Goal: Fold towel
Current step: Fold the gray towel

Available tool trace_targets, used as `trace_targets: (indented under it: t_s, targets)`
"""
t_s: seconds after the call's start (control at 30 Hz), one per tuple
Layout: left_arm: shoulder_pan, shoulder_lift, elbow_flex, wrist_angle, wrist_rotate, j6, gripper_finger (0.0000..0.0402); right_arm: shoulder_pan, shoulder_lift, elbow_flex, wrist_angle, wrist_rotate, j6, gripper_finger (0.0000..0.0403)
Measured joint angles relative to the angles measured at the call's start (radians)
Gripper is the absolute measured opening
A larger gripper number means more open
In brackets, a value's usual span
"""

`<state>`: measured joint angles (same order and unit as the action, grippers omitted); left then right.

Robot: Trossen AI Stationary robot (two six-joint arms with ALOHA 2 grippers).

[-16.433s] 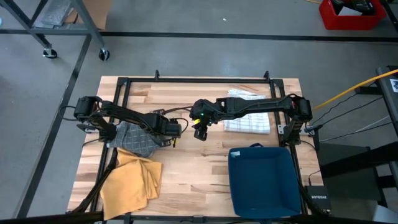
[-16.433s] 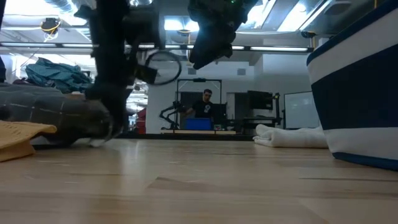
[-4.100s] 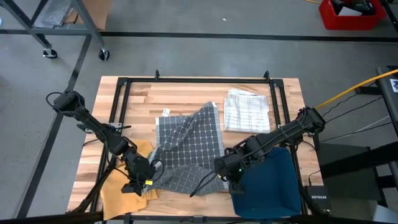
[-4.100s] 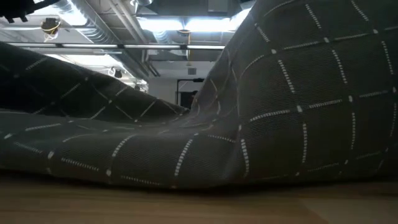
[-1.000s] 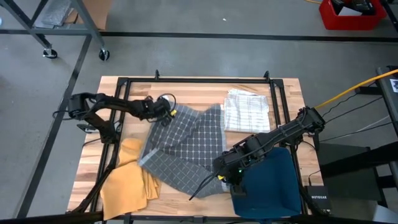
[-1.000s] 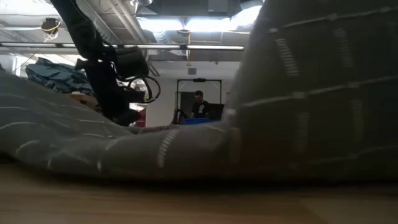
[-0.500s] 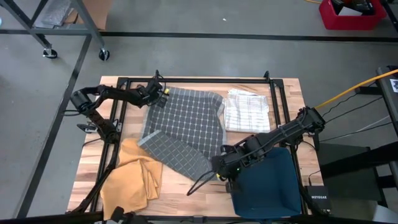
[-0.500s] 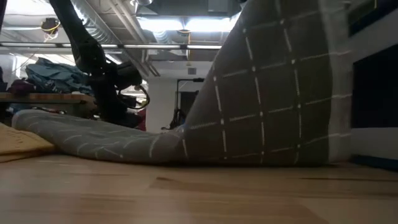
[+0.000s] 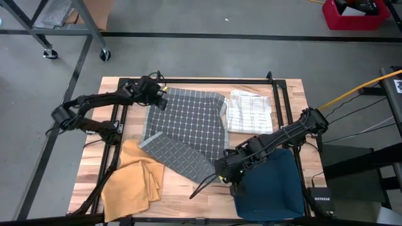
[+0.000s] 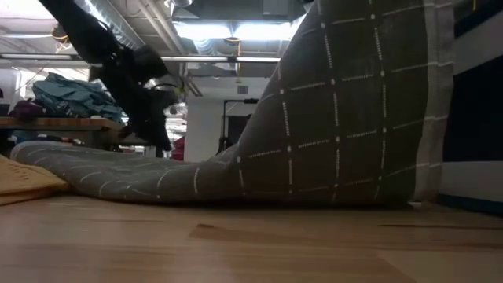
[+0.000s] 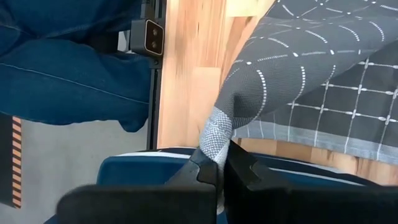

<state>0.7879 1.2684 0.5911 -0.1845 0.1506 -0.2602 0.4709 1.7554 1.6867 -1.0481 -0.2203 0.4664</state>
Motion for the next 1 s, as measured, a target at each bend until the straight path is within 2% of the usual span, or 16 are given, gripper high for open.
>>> trace_targets:
  t_s: [0.1, 0.17, 0.33, 0.43, 0.73, 0.87, 1.0]
  targets:
    - [-0.001, -0.088, 0.000, -0.137, 0.159, -0.015, 0.0002, 0.000, 0.000, 0.000, 0.000, 0.000, 0.000, 0.0005]
    - [-0.006, -0.136, 0.000, -0.240, 0.221, -0.007, 0.0002, 0.000, 0.000, 0.000, 0.000, 0.000, 0.000, 0.0005]
    - [-0.040, -0.215, 0.002, -0.475, 0.243, 0.098, 0.0005, 0.000, 0.000, 0.000, 0.000, 0.000, 0.000, 0.0005]
    - [-0.068, -0.226, 0.002, -0.574, 0.241, 0.113, 0.0030, 0.000, 0.000, 0.000, 0.000, 0.000, 0.000, 0.0005]
    - [-0.175, -0.224, 0.002, -0.610, 0.239, 0.029, 0.0151, 0.000, 0.000, 0.000, 0.000, 0.000, -0.003, 0.0005]
    - [-0.213, -0.207, 0.003, -0.610, 0.239, -0.017, 0.0178, 0.000, 0.000, 0.000, 0.000, 0.000, -0.004, 0.0005]
    - [-0.249, -0.170, 0.003, -0.609, 0.238, -0.051, 0.0187, 0.000, 0.000, 0.000, 0.000, 0.001, -0.004, 0.0005]
